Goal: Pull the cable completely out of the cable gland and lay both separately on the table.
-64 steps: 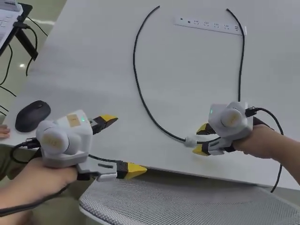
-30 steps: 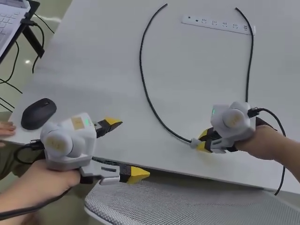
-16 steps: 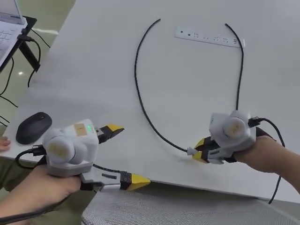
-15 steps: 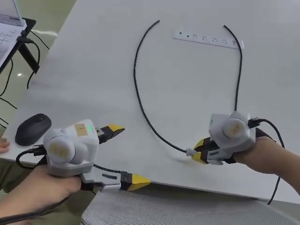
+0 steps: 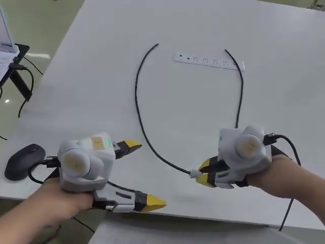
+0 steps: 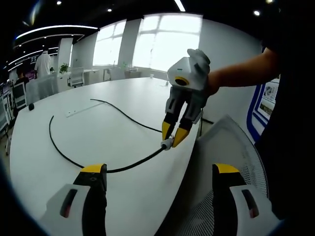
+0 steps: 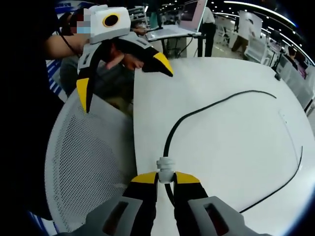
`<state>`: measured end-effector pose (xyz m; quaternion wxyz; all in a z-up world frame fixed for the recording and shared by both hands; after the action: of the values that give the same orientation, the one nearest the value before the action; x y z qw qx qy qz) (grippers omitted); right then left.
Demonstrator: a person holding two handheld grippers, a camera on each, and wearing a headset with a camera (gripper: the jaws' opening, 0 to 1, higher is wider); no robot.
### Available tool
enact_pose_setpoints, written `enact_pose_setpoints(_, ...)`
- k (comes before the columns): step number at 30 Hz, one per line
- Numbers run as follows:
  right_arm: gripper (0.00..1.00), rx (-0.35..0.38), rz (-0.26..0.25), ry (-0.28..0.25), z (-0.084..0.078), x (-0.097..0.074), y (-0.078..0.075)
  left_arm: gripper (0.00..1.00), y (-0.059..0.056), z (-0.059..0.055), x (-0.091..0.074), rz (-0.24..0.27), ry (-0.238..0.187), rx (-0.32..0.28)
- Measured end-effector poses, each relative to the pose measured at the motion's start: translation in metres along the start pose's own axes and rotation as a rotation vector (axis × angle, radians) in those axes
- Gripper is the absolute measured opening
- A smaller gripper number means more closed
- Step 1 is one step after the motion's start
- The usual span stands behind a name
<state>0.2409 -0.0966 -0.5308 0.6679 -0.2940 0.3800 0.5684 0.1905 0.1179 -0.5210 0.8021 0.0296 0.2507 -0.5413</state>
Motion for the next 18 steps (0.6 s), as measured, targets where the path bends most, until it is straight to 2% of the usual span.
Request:
enact_pose_setpoints(6,0.06,-0.015,-0.011,-0.018,0.008,-0.011,0.009,0.88,-0.002,0.009,0.010,-0.037,0.005,0.032)
enact_pose_setpoints(12,0.06,-0.031,-0.014,-0.027,0.012,-0.019,0.017,0.87,-0.004,0.013,0.017,-0.064,0.006,0.057)
enact_pose_setpoints(18,0.06,-0.053,-0.020,-0.046,0.017,-0.027,0.024,0.85,-0.008,0.016,0.024,-0.112,0.010,0.081)
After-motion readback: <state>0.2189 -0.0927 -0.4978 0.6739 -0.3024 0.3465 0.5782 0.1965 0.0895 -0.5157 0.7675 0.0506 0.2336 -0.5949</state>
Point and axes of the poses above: the centre of the closed fingertips' face, and the gripper's own axes: x roughly forward along the fingers, y roughly to its left, z roughly out of its top, the point moved 10 cm from there along -x, roughly backward along the fingers, and after that the axes turned 5 degrees about -z, right-handed, at the moved point
